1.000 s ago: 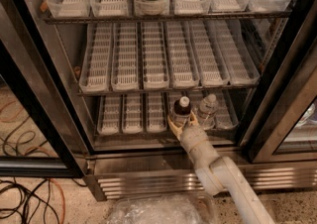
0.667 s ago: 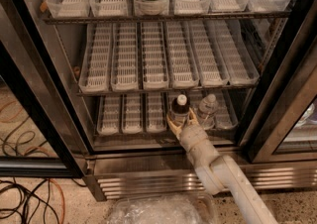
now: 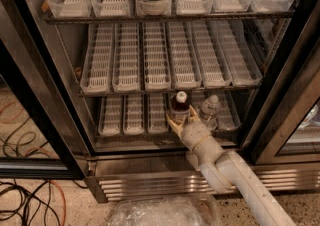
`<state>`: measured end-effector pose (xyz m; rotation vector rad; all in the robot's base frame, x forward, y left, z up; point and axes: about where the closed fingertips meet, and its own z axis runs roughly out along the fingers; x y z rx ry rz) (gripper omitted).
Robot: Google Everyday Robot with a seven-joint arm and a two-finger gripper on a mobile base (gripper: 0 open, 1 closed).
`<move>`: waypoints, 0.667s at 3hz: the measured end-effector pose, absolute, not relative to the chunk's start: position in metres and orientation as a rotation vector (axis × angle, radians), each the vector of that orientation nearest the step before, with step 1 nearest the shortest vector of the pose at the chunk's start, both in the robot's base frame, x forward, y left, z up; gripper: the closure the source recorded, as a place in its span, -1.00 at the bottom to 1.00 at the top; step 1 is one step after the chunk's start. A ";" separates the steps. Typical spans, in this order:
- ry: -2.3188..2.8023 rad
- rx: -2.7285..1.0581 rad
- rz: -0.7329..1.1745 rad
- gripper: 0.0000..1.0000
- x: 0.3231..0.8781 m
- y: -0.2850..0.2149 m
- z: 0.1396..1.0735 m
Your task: Pick blue plastic bottle from bottom shelf of fridge
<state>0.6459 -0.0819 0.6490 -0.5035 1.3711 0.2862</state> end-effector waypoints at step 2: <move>1.360 -0.561 0.298 1.00 0.616 -0.084 0.685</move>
Offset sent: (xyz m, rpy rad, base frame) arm -0.0558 -0.0081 0.0547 -0.0497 -0.0048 0.0618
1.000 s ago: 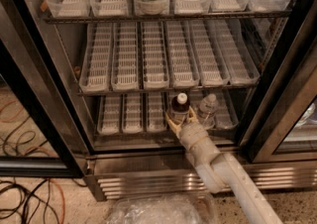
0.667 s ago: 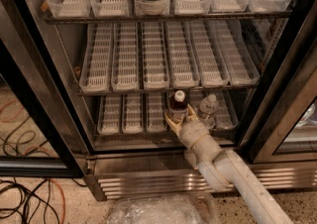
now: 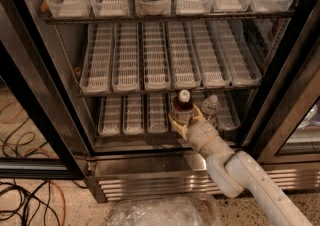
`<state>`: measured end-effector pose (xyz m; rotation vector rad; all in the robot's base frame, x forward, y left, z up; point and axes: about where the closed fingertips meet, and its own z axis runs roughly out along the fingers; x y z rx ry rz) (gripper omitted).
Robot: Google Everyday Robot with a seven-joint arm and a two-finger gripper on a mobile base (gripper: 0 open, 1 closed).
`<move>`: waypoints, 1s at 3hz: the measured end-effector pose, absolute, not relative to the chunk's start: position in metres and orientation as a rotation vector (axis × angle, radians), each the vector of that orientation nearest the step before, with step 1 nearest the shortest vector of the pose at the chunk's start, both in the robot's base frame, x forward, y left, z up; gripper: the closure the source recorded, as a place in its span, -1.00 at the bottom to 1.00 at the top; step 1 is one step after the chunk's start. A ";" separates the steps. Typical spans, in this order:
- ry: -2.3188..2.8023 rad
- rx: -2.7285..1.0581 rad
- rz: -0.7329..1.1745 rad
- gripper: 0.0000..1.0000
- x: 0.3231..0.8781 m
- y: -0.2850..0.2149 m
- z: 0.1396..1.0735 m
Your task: Pick blue plastic bottle from bottom shelf of fridge
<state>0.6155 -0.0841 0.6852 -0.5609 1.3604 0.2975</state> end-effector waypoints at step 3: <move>1.459 -0.651 0.468 1.00 0.566 -0.077 0.688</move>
Offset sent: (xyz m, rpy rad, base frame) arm -0.0912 0.0066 0.0299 -0.0807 0.2428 0.3027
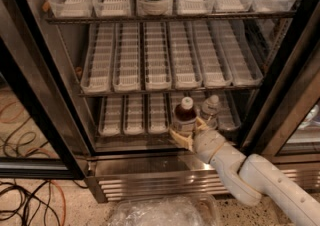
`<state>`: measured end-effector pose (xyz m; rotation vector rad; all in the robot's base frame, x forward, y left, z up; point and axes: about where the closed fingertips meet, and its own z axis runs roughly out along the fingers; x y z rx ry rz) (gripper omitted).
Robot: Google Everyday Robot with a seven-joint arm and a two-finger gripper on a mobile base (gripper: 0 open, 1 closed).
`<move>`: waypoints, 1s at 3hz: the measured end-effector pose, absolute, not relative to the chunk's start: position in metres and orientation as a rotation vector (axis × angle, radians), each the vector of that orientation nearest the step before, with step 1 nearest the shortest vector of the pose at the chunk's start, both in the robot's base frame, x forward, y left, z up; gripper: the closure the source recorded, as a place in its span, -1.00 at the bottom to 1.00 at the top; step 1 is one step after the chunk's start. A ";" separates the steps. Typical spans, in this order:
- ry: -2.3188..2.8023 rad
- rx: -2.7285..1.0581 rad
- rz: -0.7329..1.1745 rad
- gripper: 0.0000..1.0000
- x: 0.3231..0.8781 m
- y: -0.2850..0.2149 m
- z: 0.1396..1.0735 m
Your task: Pick blue plastic bottle from bottom shelf of fridge
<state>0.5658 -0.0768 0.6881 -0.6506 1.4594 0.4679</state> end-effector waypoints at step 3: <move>1.439 -0.703 0.488 1.00 0.557 -0.066 0.690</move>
Offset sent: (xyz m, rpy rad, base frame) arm -0.1064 0.0363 0.0577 -0.1478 0.1611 0.4694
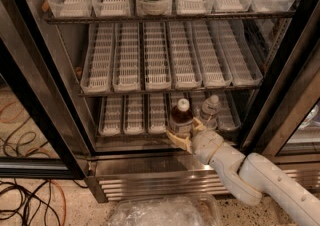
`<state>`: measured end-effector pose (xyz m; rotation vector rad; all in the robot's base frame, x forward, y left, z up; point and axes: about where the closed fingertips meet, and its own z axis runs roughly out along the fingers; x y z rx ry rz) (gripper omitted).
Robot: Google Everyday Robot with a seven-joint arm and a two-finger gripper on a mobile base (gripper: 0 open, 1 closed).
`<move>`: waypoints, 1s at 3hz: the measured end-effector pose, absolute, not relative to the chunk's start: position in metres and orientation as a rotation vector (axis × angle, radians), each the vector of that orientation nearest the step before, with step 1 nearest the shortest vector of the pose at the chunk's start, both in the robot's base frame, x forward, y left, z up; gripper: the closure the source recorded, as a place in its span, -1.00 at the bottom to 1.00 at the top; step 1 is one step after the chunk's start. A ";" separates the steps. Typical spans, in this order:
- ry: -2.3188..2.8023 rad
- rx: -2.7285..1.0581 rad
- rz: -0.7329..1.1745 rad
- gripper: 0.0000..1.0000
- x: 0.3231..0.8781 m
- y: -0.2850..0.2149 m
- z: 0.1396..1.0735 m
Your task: Pick blue plastic bottle from bottom shelf of fridge
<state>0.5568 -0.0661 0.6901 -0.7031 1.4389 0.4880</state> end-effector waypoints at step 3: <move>1.426 -0.744 0.520 1.00 0.539 -0.060 0.688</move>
Offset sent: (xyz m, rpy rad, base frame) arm -0.1035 0.0287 0.0720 -0.0561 -0.0442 0.2449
